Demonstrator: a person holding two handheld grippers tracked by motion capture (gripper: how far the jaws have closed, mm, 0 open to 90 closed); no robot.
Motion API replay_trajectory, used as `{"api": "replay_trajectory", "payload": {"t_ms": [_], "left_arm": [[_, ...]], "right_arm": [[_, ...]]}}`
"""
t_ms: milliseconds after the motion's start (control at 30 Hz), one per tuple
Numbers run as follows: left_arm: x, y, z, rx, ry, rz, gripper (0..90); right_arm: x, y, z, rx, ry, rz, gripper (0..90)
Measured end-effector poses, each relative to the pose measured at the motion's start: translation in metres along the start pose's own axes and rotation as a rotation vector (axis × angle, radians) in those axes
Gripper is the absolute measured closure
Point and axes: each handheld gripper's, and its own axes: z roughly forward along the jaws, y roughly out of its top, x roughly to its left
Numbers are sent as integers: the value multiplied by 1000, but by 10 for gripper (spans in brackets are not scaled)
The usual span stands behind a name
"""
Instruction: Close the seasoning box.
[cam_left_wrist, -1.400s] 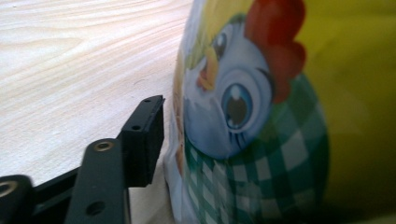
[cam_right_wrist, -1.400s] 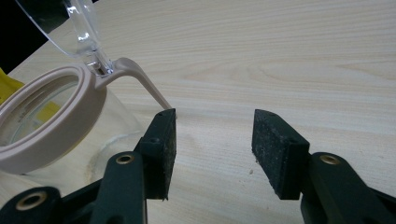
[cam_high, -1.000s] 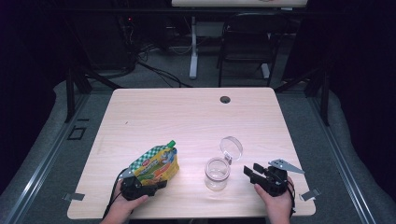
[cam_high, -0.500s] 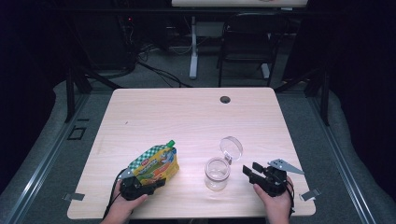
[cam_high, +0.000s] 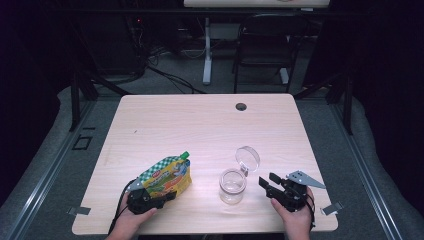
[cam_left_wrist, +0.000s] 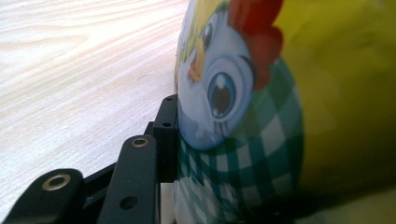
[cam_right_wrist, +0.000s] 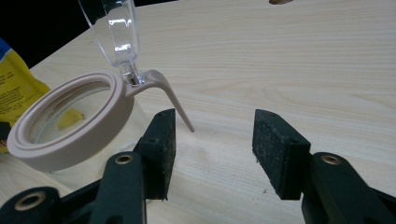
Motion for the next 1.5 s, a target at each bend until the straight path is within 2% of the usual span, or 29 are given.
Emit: {"api": "replay_trajectory", "payload": {"t_ms": [233, 467, 700, 1033, 1200, 1500], "left_arm": [[-4, 3, 0, 17, -22, 34, 613], [-7, 4, -3, -3, -38, 28, 613], [-7, 5, -5, -12, -41, 27, 613], [-2, 1, 0, 20, -25, 26, 612], [2, -1, 1, 1, -42, -2, 601], [1, 0, 1, -47, -48, -15, 515]], "right_arm": [[0, 0, 1, 4, 0, -19, 501], [3, 0, 1, 12, 8, -50, 504], [3, 0, 1, 11, 7, -49, 504], [3, 0, 1, 12, 6, -49, 504], [2, 0, 1, 17, 0, -43, 503], [3, -1, 2, 20, 2, -44, 499]]}}
